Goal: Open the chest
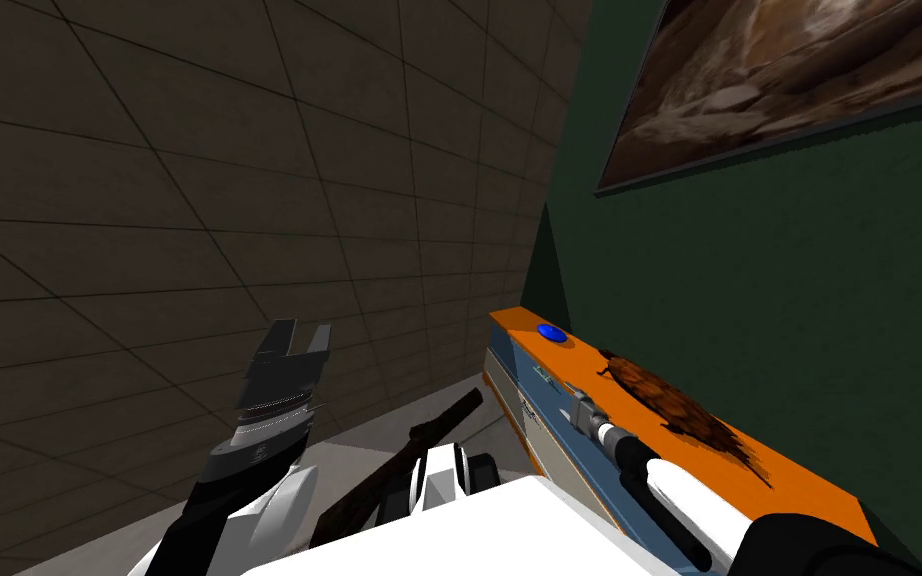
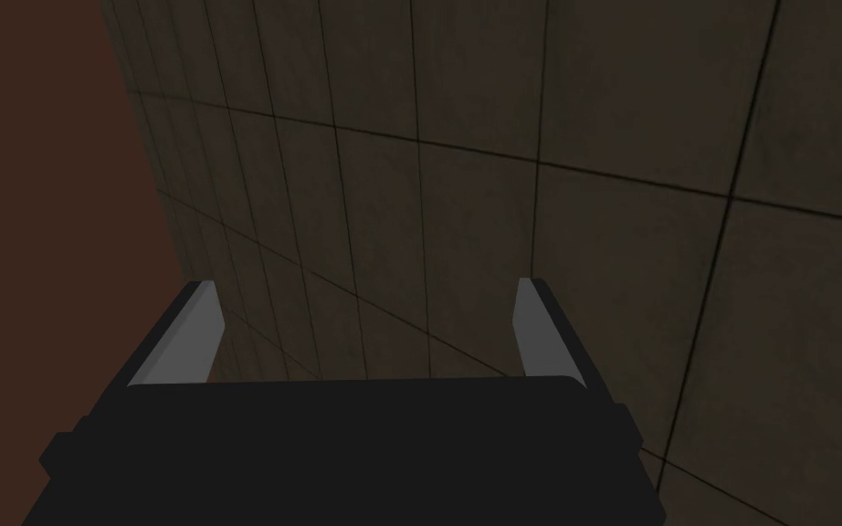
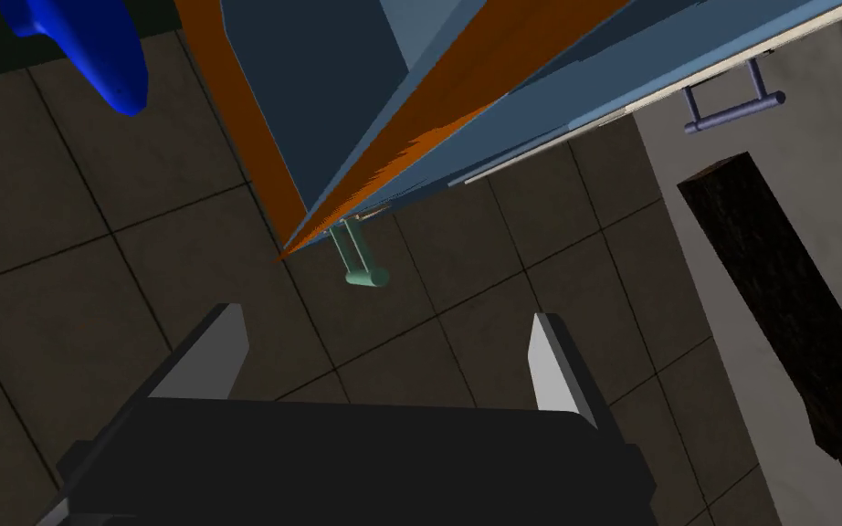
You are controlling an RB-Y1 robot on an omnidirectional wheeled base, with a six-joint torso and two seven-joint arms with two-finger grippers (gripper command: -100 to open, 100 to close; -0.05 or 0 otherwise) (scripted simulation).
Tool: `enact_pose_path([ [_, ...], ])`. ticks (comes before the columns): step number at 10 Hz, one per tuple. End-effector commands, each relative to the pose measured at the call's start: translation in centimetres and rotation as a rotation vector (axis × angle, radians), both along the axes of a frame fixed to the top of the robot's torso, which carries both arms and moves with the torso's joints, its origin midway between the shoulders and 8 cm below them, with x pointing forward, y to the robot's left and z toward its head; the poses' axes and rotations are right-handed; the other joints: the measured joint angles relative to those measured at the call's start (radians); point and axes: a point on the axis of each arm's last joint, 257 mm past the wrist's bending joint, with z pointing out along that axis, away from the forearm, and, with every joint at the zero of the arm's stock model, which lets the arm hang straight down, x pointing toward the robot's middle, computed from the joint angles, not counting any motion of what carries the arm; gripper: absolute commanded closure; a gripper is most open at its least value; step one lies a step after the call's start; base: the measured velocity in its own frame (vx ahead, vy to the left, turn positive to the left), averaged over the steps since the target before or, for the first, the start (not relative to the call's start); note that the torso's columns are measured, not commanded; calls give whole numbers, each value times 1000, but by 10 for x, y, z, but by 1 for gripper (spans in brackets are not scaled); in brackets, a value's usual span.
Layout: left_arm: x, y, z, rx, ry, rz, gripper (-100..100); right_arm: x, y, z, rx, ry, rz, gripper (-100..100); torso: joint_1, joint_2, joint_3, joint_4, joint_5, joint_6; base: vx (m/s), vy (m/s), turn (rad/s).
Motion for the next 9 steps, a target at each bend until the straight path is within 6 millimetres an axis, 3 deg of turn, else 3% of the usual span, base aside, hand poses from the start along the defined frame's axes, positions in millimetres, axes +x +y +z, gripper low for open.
enact_pose_path([
  [1, 0, 0, 0, 0, 0, 0, 0, -12, -23, -4, -129, 51, 28, -100, -1, 3, 2, 1, 0, 0, 83, 87, 64],
  [4, 0, 0, 0, 0, 0, 0, 0, -23, -48, -3, -268, 103, 62, -100, 0, 1, 1, 0, 0, 0, 94, 85, 65],
  [7, 0, 0, 0, 0, 0, 0, 0, -24, -49, -3, -276, 106, 65, -100, -2, 4, 3, 1, -1, 0, 35, 31, 9],
  [8, 0, 0, 0, 0, 0, 0, 0, -24, -49, -3, -276, 106, 65, 100, -2, 4, 3, 1, -1, 0, 0, 0, 0],
  [9, 0, 0, 0, 0, 0, 0, 0, -24, -48, -1, -277, 106, 71, 100, -1, 3, 2, 1, 0, 0, -16, 91, -34],
])
